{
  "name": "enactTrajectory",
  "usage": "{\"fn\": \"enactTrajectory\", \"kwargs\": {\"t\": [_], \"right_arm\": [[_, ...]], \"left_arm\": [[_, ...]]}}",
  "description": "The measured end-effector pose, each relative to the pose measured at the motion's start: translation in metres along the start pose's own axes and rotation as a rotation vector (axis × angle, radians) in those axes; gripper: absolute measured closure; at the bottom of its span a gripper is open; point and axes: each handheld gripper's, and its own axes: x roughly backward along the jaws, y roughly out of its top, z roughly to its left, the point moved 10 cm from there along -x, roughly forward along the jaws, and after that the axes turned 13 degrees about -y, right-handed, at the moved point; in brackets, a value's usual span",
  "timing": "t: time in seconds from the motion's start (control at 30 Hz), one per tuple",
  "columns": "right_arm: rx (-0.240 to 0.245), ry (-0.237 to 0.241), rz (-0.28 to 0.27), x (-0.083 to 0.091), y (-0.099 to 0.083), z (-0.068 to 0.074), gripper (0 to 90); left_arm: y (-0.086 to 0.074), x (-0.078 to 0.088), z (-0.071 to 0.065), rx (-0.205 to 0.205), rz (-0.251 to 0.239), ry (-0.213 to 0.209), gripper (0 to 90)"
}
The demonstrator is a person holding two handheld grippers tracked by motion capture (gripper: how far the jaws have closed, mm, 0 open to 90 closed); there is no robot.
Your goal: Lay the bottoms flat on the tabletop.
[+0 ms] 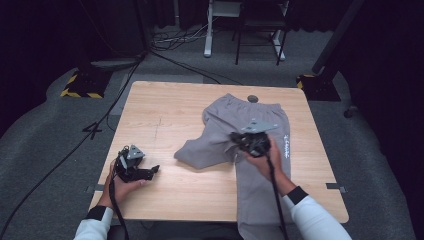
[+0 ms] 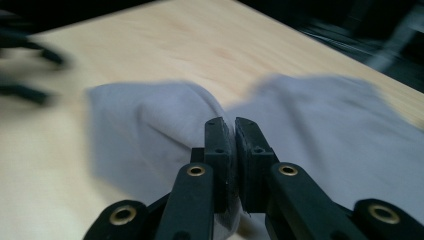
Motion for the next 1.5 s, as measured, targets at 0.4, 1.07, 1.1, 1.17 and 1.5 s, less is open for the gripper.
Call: {"fn": "enactTrajectory", "kwargs": {"t": [0.4,1.07,1.1,1.17,1.5], "right_arm": [[-0.142,-0.274,0.265,-0.005,-0.108,-0.133,66.4],[-0.005,-0.063,0.312,0.011,-0.154,-0.106,59.8],[-0.015,-0.055,0.308,0.011,-0.155,-0.106,59.3],[-0.015,-0.056,0.307,0.011,-0.155,-0.106,58.8],[-0.014,-0.067,0.295,0.010,-0.155,-0.108,58.8]], "left_arm": [[0.026,-0.026,-0.058,-0.156,0.051,-0.074,23.4],[0.158,-0.173,-0.206,-0.516,0.081,-0.293,37.4],[0.160,-0.177,-0.203,-0.502,0.081,-0.293,37.7],[0.162,-0.184,-0.197,-0.486,0.090,-0.285,38.7],[0.158,-0.178,-0.181,-0.473,0.089,-0.312,85.2]]}}
